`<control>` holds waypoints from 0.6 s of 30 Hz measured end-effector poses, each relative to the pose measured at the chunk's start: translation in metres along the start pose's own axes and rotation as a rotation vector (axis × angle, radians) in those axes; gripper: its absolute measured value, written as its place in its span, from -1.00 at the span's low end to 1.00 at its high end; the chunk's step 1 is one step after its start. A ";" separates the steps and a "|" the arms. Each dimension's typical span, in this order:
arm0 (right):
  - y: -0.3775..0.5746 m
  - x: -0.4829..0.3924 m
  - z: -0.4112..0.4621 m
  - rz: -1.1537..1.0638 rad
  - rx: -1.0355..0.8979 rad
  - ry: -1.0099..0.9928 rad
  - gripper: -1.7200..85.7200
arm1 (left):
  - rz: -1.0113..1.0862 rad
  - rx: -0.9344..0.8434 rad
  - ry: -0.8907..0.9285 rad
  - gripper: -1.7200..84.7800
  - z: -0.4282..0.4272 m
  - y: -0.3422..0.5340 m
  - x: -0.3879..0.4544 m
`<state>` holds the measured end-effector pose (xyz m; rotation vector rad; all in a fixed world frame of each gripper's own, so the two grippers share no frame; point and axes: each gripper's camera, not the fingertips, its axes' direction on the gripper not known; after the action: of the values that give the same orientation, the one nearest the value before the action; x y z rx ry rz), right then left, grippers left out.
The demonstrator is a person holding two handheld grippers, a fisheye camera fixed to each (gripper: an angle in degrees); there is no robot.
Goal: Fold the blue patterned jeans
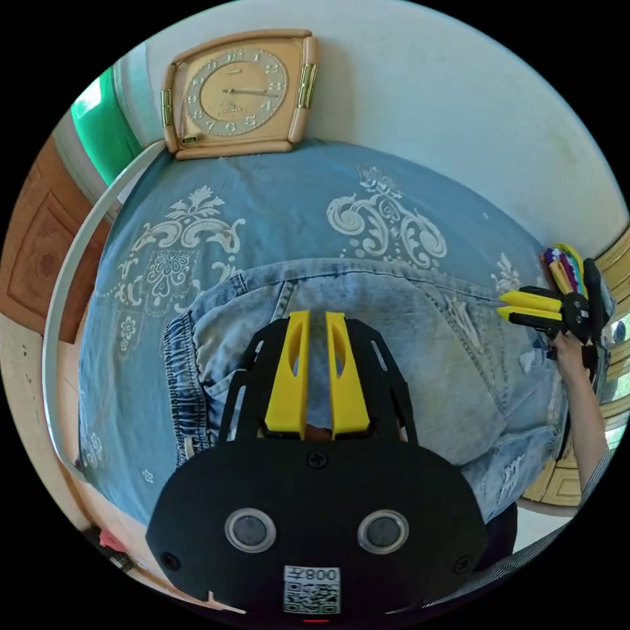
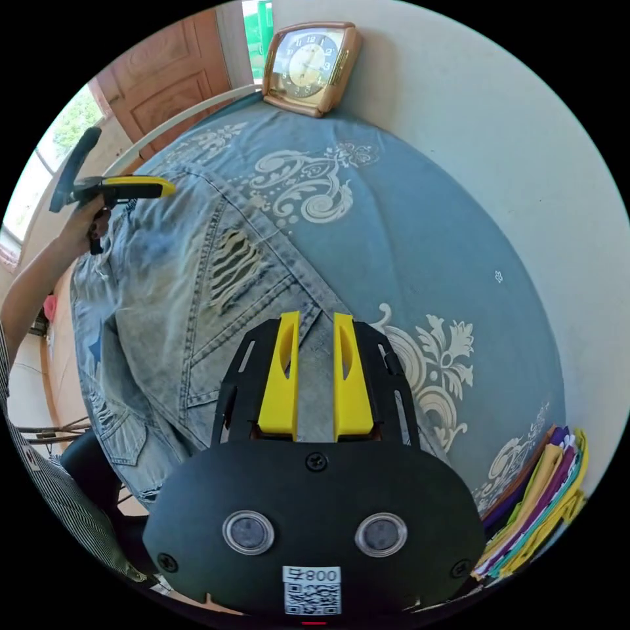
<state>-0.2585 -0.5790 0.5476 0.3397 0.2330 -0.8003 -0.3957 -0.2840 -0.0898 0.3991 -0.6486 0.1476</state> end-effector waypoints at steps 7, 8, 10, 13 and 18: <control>0.004 -0.002 -0.016 -0.066 0.010 0.068 -0.94 | 0.055 0.025 -0.069 -0.95 -0.004 -0.060 0.027; 0.003 0.001 -0.021 -0.062 0.016 0.091 -0.95 | 0.053 0.025 -0.073 -0.95 -0.007 -0.073 0.029; 0.003 0.010 -0.031 -0.040 0.032 0.094 -0.95 | 0.038 0.063 -0.081 -0.96 -0.014 -0.089 0.032; 0.003 0.027 -0.029 -0.009 -0.032 0.018 -0.96 | 0.032 0.033 -0.068 -0.96 -0.008 -0.111 0.037; 0.034 0.044 -0.058 0.029 0.040 0.049 -0.96 | 0.036 0.146 -0.050 -0.94 -0.038 -0.130 0.046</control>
<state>-0.2083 -0.5634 0.4871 0.4000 0.2582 -0.7693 -0.3042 -0.3871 -0.1302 0.5332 -0.6964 0.2208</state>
